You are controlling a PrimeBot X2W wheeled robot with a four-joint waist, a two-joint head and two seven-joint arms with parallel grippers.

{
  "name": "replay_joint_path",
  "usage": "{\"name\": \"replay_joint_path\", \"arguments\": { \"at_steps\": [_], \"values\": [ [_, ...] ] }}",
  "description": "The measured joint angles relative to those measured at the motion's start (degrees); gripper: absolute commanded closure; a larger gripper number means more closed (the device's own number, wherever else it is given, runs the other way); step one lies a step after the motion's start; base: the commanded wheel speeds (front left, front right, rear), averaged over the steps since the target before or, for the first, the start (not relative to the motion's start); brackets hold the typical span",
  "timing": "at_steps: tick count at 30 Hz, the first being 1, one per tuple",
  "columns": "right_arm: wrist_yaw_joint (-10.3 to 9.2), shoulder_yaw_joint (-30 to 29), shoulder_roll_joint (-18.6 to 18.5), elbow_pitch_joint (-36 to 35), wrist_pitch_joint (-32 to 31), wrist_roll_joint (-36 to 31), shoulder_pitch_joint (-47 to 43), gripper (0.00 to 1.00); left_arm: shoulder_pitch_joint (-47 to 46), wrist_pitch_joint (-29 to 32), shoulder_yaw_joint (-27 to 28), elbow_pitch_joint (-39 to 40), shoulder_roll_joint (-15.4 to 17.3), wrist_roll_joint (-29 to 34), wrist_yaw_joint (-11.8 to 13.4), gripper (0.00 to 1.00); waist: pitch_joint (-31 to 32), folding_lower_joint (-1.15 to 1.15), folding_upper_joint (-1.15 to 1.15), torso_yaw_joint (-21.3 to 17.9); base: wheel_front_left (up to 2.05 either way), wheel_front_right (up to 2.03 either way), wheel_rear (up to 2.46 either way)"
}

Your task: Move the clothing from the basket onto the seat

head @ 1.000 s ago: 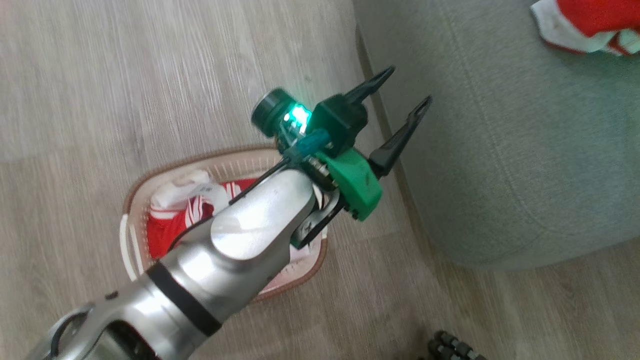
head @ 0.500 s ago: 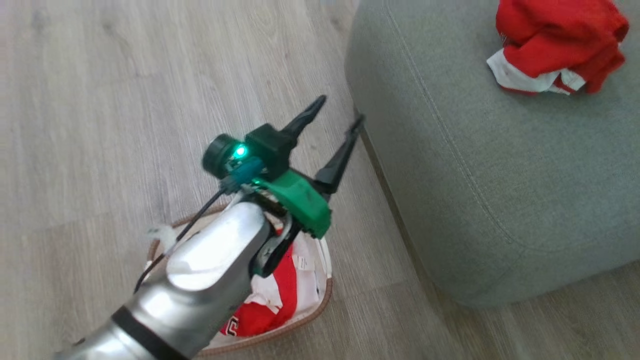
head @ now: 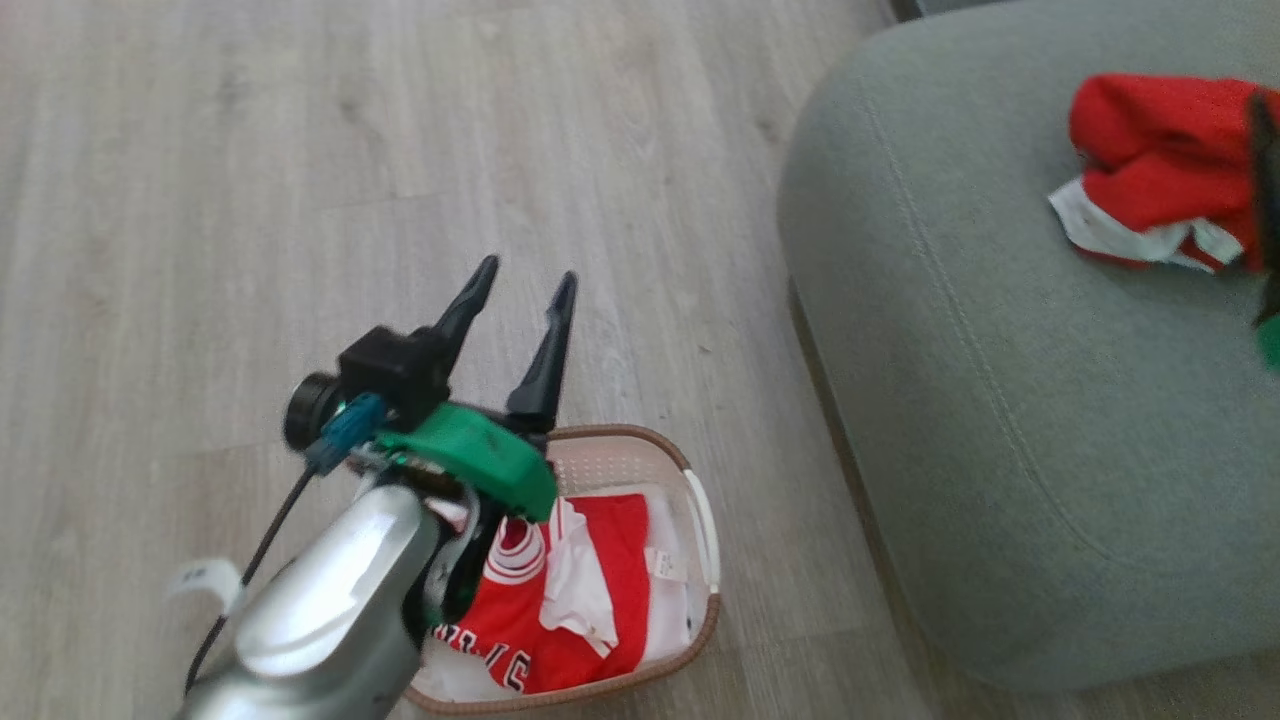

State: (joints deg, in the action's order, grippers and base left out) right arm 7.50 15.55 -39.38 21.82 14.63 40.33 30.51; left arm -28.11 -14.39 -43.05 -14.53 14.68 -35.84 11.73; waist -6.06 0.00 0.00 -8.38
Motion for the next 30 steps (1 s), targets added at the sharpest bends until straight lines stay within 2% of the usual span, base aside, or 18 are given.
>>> {"name": "replay_joint_path", "arguments": {
  "at_steps": [7, 17, 23, 30],
  "values": [
    [0.00, -7.5, 8.8, -10.0, 0.0, -7.5, -13.6, 0.00, 6.3, 0.0, 5.5, 2.4, 1.7, 1.5, 1.4, 0.00, 2.1, 0.00, 0.00, 4.0, 0.00, 0.00, 0.00],
    [0.00, -14.1, 19.5, -17.4, 0.0, -15.1, -25.8, 0.00, 16.3, -0.1, 14.5, 5.1, 1.7, 6.0, 1.9, 0.00, 5.3, 0.00, 0.00, 9.2, 0.00, 0.00, 0.00],
    [0.00, -15.8, 23.1, -19.8, 0.0, -17.8, -29.5, 0.00, 20.7, -0.1, 18.3, 6.1, 0.9, 9.8, 1.8, 0.00, 5.9, 0.00, 0.00, 10.0, 0.00, 0.00, 0.00],
    [0.00, -16.7, 25.5, -20.1, 0.0, -19.3, -31.4, 0.00, 23.9, -0.1, 21.8, 6.0, -1.5, 14.6, -0.2, 0.00, 5.6, 0.00, 0.00, 9.7, 0.00, 0.00, 0.00]
  ]
}}
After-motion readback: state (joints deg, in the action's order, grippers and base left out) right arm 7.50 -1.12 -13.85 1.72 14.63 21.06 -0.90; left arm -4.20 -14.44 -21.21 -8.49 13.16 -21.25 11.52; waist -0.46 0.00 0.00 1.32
